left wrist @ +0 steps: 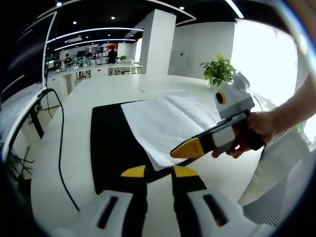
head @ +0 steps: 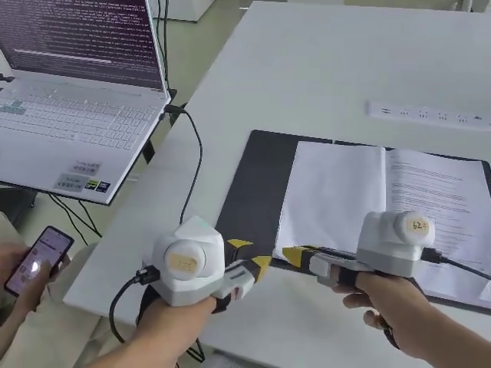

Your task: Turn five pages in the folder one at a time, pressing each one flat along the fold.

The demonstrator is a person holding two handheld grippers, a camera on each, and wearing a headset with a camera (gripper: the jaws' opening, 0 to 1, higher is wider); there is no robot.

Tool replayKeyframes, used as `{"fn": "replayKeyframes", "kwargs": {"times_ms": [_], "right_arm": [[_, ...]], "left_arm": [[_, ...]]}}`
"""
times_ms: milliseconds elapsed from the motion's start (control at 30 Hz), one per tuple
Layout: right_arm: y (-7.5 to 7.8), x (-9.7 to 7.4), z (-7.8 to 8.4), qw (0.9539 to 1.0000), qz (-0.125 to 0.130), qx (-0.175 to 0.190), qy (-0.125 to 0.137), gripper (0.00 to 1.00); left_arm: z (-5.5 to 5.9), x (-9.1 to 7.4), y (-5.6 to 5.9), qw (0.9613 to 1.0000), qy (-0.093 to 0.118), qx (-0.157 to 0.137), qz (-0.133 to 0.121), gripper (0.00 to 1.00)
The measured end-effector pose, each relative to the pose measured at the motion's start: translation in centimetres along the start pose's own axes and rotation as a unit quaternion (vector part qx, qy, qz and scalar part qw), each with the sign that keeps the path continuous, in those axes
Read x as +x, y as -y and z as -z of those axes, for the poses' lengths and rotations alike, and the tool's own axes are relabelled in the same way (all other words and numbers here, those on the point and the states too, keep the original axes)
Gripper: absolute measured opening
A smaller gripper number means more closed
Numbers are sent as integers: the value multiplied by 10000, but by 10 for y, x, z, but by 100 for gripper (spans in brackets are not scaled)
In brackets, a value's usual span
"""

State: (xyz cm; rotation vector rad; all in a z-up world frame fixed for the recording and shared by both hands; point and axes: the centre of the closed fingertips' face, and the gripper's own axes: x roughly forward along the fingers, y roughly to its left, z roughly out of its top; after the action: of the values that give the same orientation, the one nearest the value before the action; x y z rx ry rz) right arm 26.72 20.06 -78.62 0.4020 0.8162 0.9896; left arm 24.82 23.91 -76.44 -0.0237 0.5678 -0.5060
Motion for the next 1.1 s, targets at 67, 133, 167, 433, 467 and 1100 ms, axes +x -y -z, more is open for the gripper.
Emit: {"fn": "replayKeyframes", "kwargs": {"times_ms": [67, 133, 167, 433, 467, 1100], "right_arm": [[4, -6, -3, 10000, 40, 3, 42, 12], [9, -10, -5, 9999, 71, 41, 75, 12], [12, -14, -7, 9999, 76, 67, 109, 12], [31, -33, -18, 9998, 143, 44, 165, 11], [35, -36, -22, 9997, 167, 31, 186, 11], [86, -47, -65, 9985, 463, 88, 265, 9]], "left_arm": [[-1, 5, 2, 10000, 10, 36, 28, 17], [-1, 9, 3, 10000, 0, 44, 54, 17], [-2, 13, 7, 9999, -26, 146, 77, 17], [2, 48, 18, 9993, -57, 302, 225, 16], [2, 54, 19, 9993, -40, 299, 225, 17], [18, 80, 11, 9970, 57, 768, -89, 15]]}}
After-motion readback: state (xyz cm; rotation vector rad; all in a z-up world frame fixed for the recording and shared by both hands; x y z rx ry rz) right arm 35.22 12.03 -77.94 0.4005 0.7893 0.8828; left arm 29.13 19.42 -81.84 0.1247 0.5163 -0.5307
